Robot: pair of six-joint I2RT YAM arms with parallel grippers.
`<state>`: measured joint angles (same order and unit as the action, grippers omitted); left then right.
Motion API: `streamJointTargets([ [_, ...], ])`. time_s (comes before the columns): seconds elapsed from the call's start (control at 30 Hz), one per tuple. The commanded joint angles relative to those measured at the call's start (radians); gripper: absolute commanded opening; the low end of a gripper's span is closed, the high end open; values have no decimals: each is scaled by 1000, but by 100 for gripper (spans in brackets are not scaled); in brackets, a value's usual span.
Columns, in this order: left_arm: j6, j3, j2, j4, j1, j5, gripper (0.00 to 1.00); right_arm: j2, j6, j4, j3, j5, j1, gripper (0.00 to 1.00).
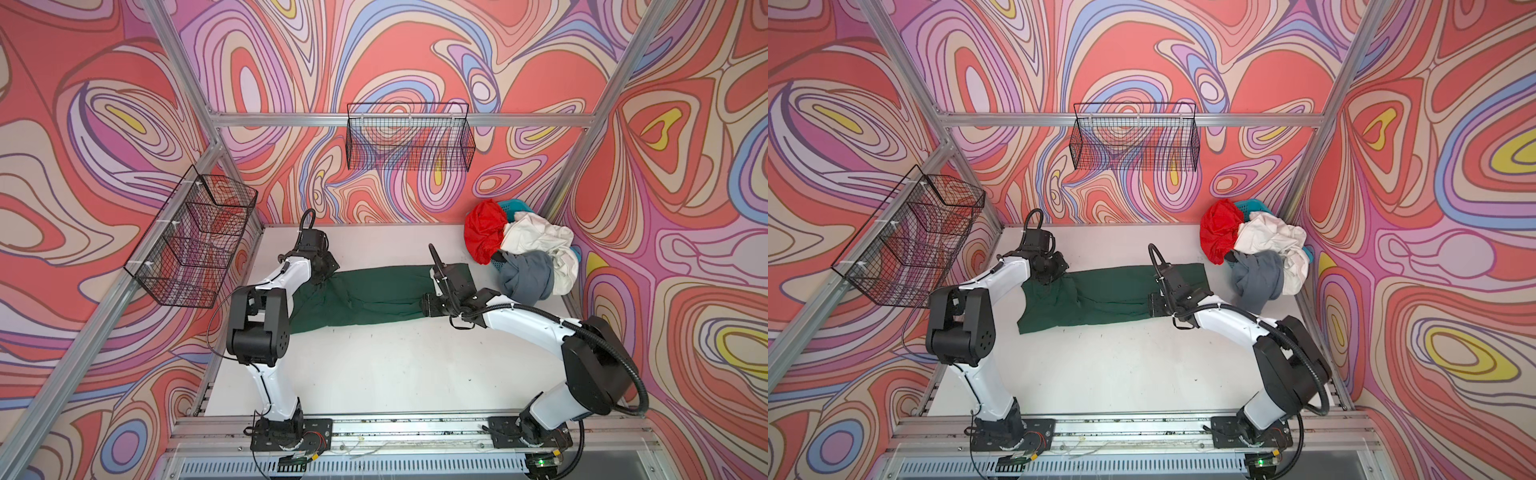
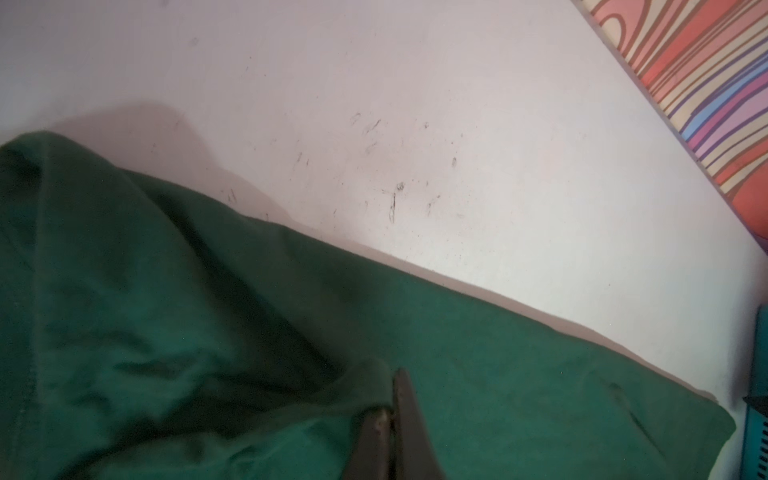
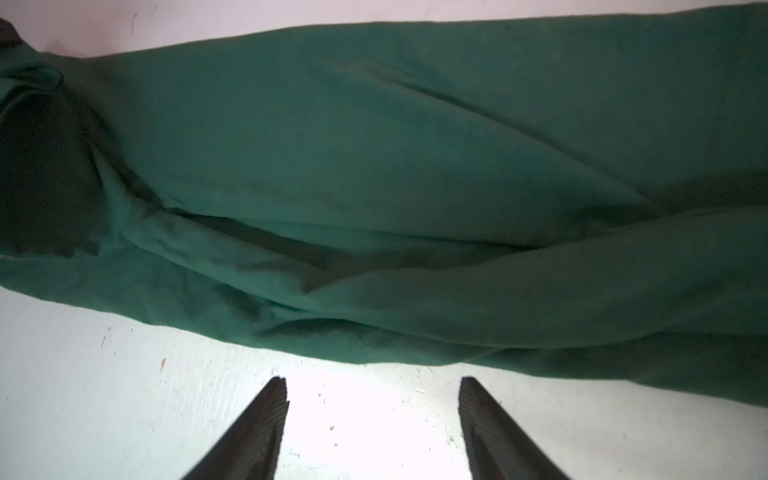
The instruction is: Fold and stack the t-shirts
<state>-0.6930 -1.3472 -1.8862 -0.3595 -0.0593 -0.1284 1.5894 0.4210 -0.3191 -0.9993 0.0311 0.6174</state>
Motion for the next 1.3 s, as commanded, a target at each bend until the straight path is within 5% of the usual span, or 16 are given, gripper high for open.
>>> streamJointTargets([
  [0.0, -27, -39, -30, 7, 33, -31, 0, 24, -13, 45, -30, 7, 13, 69],
  [0.27, 13, -113, -43, -39, 36, 19, 0, 58, 11, 55, -50, -27, 15, 69],
  [0.47, 71, -106, 24, -48, 30, 13, 51, 55, 26, 11, -63, 15, 14, 70],
  [0.57, 101, -52, 102, -65, 14, 98, 67, 55, 36, -10, -76, 29, 13, 70],
  [0.87, 92, 241, 320, -22, -103, 117, 62, 54, 48, -49, -108, 29, -6, 70],
  [1.27, 26, 420, 321, 1, -152, 43, 52, -17, 71, -30, -27, 18, -65, 70],
])
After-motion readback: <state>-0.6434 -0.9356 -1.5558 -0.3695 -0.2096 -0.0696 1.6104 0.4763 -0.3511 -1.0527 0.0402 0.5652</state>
